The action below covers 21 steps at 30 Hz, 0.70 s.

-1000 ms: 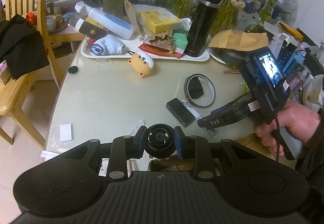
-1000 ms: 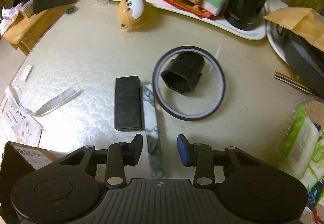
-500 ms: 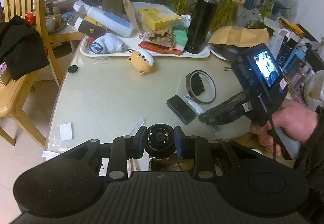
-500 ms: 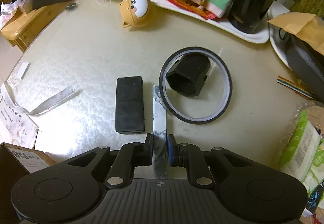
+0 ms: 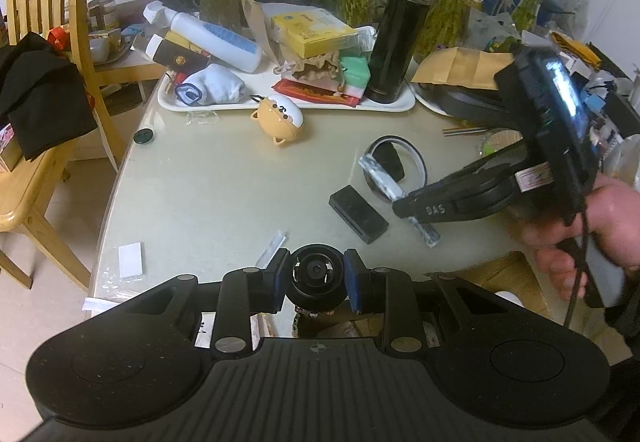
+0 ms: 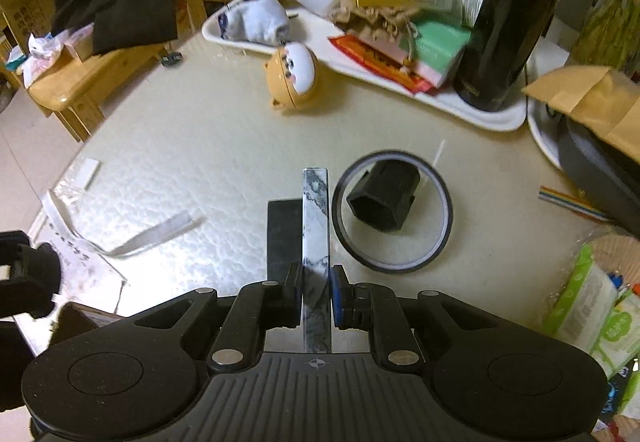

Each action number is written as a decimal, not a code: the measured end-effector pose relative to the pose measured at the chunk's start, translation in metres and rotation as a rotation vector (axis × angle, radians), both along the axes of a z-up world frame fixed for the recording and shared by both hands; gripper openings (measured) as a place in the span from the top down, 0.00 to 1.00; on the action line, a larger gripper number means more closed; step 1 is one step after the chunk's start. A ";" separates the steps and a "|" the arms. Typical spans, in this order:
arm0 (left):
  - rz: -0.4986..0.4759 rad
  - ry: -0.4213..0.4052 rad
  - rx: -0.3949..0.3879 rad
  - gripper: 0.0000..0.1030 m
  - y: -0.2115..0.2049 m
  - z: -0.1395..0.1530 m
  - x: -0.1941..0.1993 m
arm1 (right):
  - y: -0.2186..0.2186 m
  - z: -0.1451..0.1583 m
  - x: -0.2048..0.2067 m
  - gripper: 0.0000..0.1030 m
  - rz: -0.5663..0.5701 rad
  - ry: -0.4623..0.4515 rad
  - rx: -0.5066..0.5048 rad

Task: Organize rigid objects
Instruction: 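Grasp the marbled white-grey strip with the right gripper, then carry the knob with the left gripper while the right carries the strip to the box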

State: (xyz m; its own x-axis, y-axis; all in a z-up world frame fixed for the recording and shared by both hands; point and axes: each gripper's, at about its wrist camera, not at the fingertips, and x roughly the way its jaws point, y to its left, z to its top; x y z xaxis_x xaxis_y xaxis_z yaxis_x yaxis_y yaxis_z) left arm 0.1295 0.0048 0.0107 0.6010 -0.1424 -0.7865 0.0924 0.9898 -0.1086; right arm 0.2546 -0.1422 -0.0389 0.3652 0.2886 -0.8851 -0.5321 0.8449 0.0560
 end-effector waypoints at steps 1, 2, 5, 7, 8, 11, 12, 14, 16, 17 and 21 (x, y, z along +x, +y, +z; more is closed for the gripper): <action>-0.002 0.000 0.002 0.72 -0.001 0.000 0.000 | 0.000 0.005 -0.001 0.84 0.002 -0.006 0.006; -0.004 0.000 0.003 0.72 -0.001 0.000 0.000 | -0.001 0.008 -0.002 0.84 0.004 -0.011 0.011; -0.009 -0.002 0.005 0.72 -0.002 0.000 -0.001 | -0.003 0.017 -0.007 0.84 0.004 -0.024 0.019; -0.012 -0.005 0.005 0.72 -0.003 0.000 -0.001 | -0.005 0.023 -0.010 0.84 -0.003 -0.033 0.026; -0.014 -0.005 0.005 0.72 -0.003 0.000 -0.002 | -0.006 0.024 -0.012 0.84 -0.007 -0.037 0.028; -0.019 -0.003 -0.001 0.72 -0.003 -0.002 -0.003 | -0.011 0.031 -0.018 0.84 -0.024 -0.055 0.034; -0.019 -0.002 -0.003 0.72 -0.002 -0.004 -0.003 | -0.013 0.034 -0.020 0.84 -0.029 -0.060 0.038; -0.016 0.002 -0.009 0.72 -0.001 -0.006 -0.004 | -0.015 0.039 -0.025 0.84 -0.033 -0.066 0.047; -0.018 -0.001 -0.017 0.72 -0.001 -0.006 -0.006 | -0.017 0.044 -0.029 0.84 -0.041 -0.073 0.057; -0.021 -0.004 -0.020 0.72 -0.001 -0.006 -0.007 | -0.018 0.047 -0.031 0.84 -0.045 -0.078 0.059; -0.038 -0.015 -0.033 0.72 -0.004 -0.004 -0.012 | -0.021 0.056 -0.042 0.84 -0.049 -0.081 0.069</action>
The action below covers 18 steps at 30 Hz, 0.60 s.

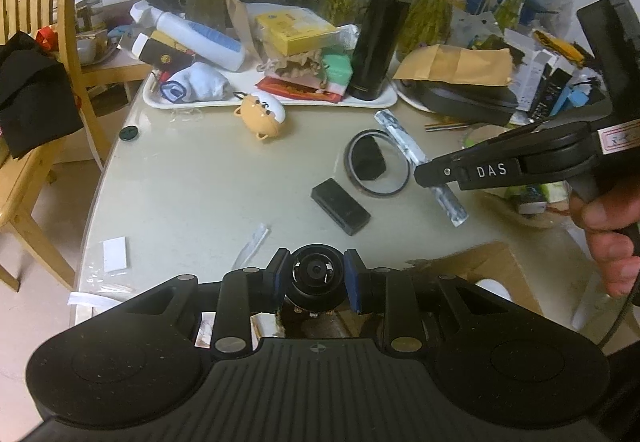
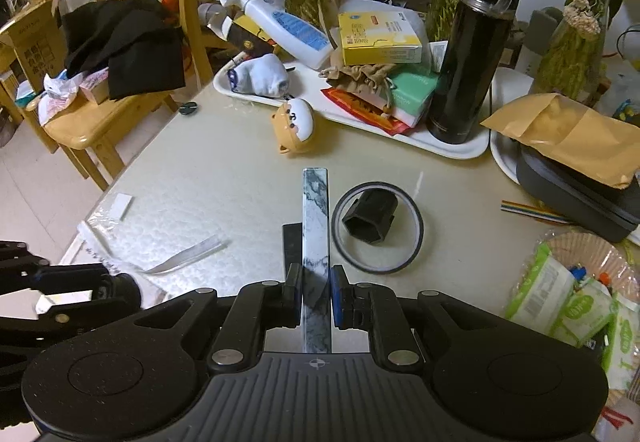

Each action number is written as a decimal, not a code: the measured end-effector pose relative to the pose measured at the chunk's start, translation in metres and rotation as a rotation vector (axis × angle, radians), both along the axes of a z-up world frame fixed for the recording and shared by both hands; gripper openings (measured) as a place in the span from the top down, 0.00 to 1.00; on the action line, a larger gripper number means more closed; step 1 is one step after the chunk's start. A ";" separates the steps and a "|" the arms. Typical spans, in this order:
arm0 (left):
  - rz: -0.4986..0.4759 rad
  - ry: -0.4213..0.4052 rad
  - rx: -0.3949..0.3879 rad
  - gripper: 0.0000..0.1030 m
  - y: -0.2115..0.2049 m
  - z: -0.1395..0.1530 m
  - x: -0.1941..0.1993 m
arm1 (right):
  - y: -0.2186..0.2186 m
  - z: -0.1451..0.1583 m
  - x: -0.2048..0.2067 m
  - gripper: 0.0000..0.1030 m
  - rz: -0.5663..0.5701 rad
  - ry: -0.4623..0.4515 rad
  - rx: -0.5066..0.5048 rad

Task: Organize rigid objects
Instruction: 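Carry the knob with the left gripper while the right carries the strip to the box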

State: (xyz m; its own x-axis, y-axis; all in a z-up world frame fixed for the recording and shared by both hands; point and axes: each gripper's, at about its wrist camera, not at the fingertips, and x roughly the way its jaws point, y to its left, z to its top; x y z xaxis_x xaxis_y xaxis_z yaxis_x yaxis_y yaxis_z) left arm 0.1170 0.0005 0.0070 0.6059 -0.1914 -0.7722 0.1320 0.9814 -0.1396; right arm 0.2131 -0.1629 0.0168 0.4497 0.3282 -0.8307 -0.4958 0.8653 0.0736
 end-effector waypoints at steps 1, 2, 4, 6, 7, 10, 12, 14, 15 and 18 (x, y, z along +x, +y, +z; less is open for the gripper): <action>-0.004 0.000 -0.002 0.72 -0.001 0.000 -0.001 | -0.001 0.002 -0.003 0.84 0.003 0.002 0.004; -0.007 0.000 -0.004 0.72 -0.002 0.000 -0.003 | -0.002 0.004 -0.007 0.84 0.005 0.003 0.007; -0.016 0.004 -0.008 0.72 -0.003 0.000 -0.004 | -0.004 0.007 -0.016 0.84 0.009 0.002 0.012; -0.021 0.009 -0.010 0.72 -0.004 -0.002 -0.007 | -0.005 0.011 -0.025 0.84 0.015 0.003 0.019; -0.023 0.012 -0.010 0.72 -0.004 -0.002 -0.008 | -0.006 0.013 -0.030 0.84 0.018 0.001 0.023; -0.030 0.022 -0.014 0.72 -0.005 -0.004 -0.013 | -0.008 0.016 -0.045 0.84 0.021 0.009 0.033; -0.036 0.030 -0.016 0.72 -0.006 -0.005 -0.016 | -0.010 0.015 -0.055 0.84 0.025 0.022 0.041; -0.042 0.040 -0.015 0.72 -0.006 -0.007 -0.018 | -0.012 0.013 -0.064 0.84 0.028 0.031 0.040; -0.045 0.045 -0.015 0.72 -0.007 -0.007 -0.020 | -0.013 0.012 -0.068 0.84 0.031 0.039 0.041; -0.054 0.058 -0.019 0.72 -0.008 -0.009 -0.023 | -0.018 0.010 -0.078 0.84 0.033 0.053 0.039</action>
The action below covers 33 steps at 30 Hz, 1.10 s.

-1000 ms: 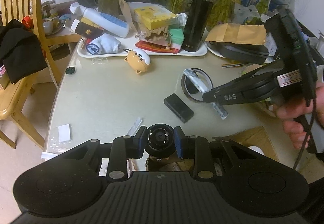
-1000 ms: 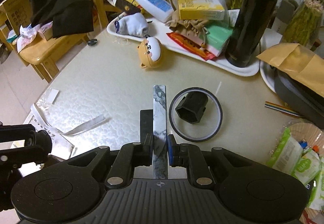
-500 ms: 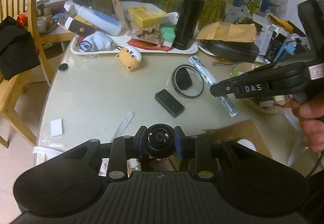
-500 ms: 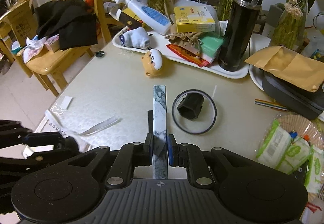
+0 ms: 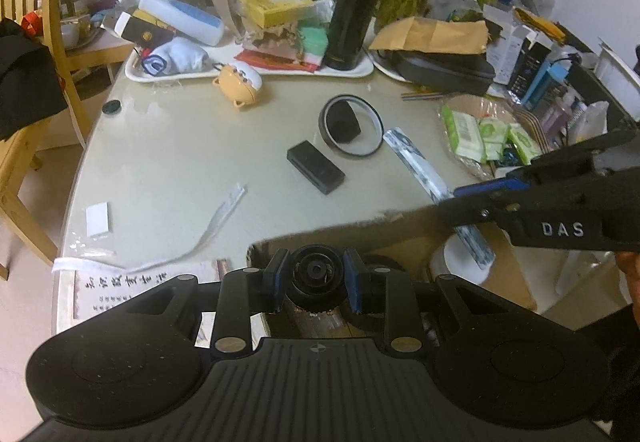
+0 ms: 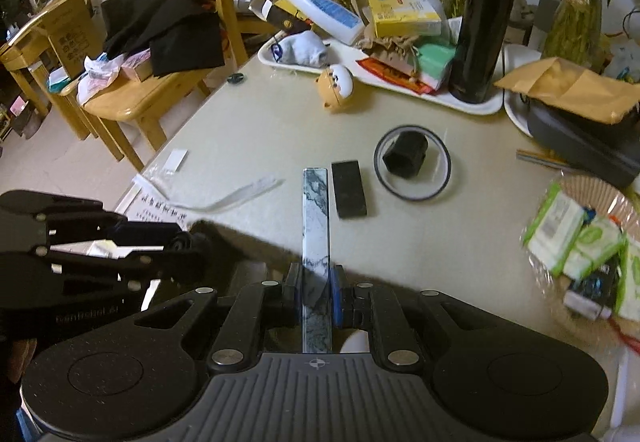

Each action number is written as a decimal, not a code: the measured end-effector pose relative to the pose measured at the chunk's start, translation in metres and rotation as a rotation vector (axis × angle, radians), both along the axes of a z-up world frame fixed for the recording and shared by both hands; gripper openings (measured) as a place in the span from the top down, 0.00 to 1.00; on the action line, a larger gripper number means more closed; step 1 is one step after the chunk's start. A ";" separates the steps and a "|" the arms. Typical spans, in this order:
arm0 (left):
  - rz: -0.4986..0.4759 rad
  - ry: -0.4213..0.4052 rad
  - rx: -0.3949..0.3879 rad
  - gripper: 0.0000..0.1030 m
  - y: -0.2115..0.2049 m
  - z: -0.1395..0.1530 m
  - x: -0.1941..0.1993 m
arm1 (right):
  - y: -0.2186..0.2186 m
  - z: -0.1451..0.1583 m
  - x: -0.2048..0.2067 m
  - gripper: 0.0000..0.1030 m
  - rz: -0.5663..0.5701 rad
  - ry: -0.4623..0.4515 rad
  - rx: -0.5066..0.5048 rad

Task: Organize rigid objects
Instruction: 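Carry the knob with the left gripper while the right carries the strip to the box, then open the left gripper to drop the knob while the right releases the strip in the box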

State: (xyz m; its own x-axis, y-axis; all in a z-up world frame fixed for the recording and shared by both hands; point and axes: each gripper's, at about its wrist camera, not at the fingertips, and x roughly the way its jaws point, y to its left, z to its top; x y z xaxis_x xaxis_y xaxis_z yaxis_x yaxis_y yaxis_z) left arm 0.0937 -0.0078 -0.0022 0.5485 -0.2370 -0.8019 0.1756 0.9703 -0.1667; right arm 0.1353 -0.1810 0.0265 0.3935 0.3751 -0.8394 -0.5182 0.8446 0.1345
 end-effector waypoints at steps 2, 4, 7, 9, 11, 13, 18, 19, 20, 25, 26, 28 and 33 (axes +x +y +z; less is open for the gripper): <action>-0.006 0.010 0.000 0.72 -0.001 -0.002 -0.002 | -0.004 -0.002 -0.005 0.84 0.002 0.014 0.001; -0.012 0.023 -0.001 0.72 -0.003 -0.004 -0.004 | -0.008 -0.004 -0.009 0.84 0.003 0.023 0.000; -0.017 0.034 0.000 0.72 -0.005 -0.006 -0.006 | -0.012 -0.006 -0.017 0.84 0.015 0.035 0.001; -0.020 0.036 0.001 0.72 -0.006 -0.006 -0.007 | -0.015 -0.008 -0.019 0.84 0.018 0.045 -0.002; -0.018 0.035 -0.001 0.72 -0.007 -0.006 -0.008 | -0.017 -0.010 -0.021 0.84 0.026 0.052 -0.005; -0.007 0.027 -0.009 0.71 -0.006 -0.006 -0.007 | -0.016 -0.014 -0.022 0.83 0.054 0.067 -0.014; 0.047 -0.021 -0.012 0.50 -0.001 0.000 -0.010 | -0.008 -0.017 -0.026 0.36 0.105 0.039 -0.072; 0.058 -0.032 -0.019 0.49 0.001 0.002 -0.010 | -0.006 -0.016 -0.027 0.15 0.108 0.019 -0.086; 0.066 -0.040 -0.025 0.49 0.002 0.003 -0.010 | -0.005 -0.015 -0.029 0.09 0.112 -0.002 -0.098; 0.104 -0.027 -0.031 0.49 0.009 0.002 -0.005 | -0.005 -0.011 -0.027 0.00 0.096 -0.040 -0.108; 0.109 -0.022 -0.036 0.49 0.010 0.002 -0.005 | -0.006 -0.011 -0.026 0.00 0.088 -0.037 -0.104; 0.119 -0.020 -0.044 0.49 0.012 0.002 -0.005 | -0.009 -0.010 -0.023 0.00 0.074 -0.034 -0.090; 0.122 -0.027 -0.045 0.49 0.012 0.003 -0.006 | -0.010 -0.010 -0.021 0.00 0.051 -0.043 -0.090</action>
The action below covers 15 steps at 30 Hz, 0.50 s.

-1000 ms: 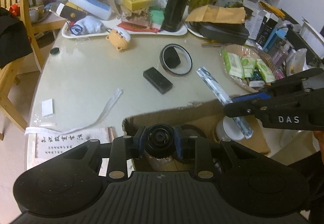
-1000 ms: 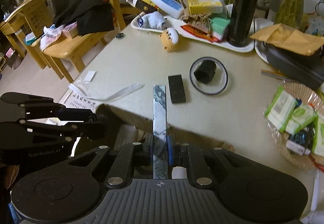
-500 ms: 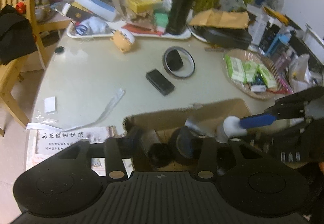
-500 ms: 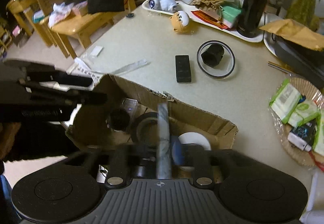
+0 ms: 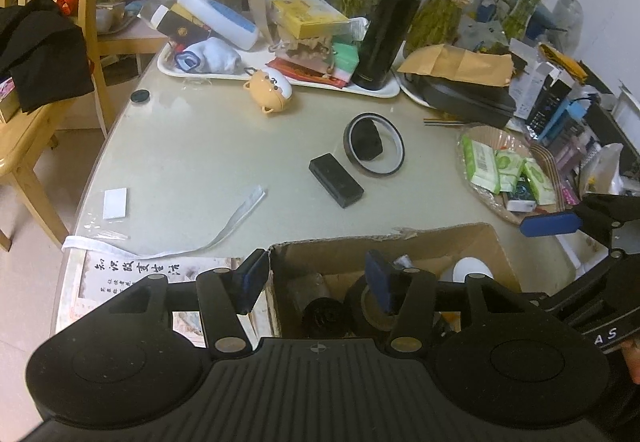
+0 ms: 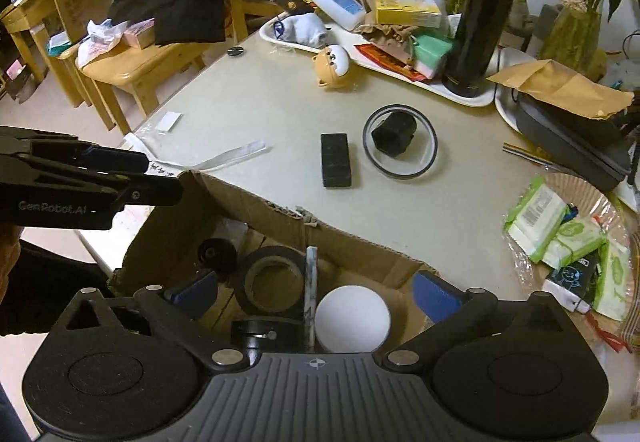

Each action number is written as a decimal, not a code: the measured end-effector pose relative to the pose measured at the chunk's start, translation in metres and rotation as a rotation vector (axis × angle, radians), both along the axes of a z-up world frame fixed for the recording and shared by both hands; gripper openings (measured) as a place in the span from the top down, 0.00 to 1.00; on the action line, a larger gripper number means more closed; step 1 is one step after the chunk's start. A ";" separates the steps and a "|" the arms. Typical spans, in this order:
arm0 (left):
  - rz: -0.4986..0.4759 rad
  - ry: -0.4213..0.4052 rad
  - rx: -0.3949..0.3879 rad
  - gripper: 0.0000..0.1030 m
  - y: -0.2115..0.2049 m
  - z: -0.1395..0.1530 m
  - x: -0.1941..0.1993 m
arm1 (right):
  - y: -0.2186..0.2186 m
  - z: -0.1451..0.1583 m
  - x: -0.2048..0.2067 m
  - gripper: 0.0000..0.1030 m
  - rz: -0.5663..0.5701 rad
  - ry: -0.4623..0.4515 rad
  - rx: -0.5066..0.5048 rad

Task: Organize rigid objects
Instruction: 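Open the left gripper to drop the knob while the right releases the strip in the box, then withdraw both open grippers up out of the cardboard box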

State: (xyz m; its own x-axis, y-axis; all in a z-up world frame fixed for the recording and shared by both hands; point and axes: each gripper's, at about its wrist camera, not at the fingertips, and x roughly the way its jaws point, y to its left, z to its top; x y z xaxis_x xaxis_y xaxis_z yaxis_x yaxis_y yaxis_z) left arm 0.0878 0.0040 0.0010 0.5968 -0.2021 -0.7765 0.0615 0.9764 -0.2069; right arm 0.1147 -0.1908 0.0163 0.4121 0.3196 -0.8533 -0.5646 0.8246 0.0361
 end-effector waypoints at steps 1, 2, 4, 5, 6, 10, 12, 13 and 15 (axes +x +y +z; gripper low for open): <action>-0.002 0.002 0.000 0.49 0.000 0.000 0.000 | 0.000 -0.001 0.000 0.00 0.001 0.002 -0.002; -0.004 0.003 0.001 0.49 -0.001 -0.001 0.000 | 0.000 -0.001 0.001 0.00 -0.004 0.002 -0.006; -0.007 0.006 0.004 0.49 -0.001 -0.001 0.000 | 0.000 -0.002 0.001 0.00 -0.007 0.007 -0.013; -0.009 0.008 0.005 0.49 -0.002 -0.002 0.001 | 0.000 -0.002 0.001 0.00 -0.010 0.009 -0.013; -0.010 0.008 0.005 0.49 -0.002 -0.002 0.001 | 0.000 -0.003 0.002 0.00 -0.014 0.010 -0.013; -0.017 0.009 0.006 0.49 -0.004 -0.002 0.000 | -0.001 -0.003 0.004 0.00 -0.032 0.005 -0.020; -0.020 0.011 0.007 0.49 -0.005 -0.002 0.001 | -0.002 -0.003 0.005 0.00 -0.045 -0.008 -0.027; -0.023 0.012 0.008 0.49 -0.006 -0.002 0.001 | -0.003 -0.003 0.007 0.00 -0.052 -0.013 -0.027; -0.029 0.014 0.011 0.49 -0.007 -0.003 0.001 | -0.004 -0.003 0.009 0.00 -0.071 -0.019 -0.023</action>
State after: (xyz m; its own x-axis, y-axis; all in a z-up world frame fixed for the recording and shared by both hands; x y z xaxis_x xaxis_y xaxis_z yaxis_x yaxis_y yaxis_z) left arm 0.0892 -0.0030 -0.0021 0.5796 -0.2108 -0.7872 0.0867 0.9764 -0.1976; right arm 0.1240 -0.1953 0.0136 0.4491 0.2692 -0.8520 -0.5049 0.8631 0.0067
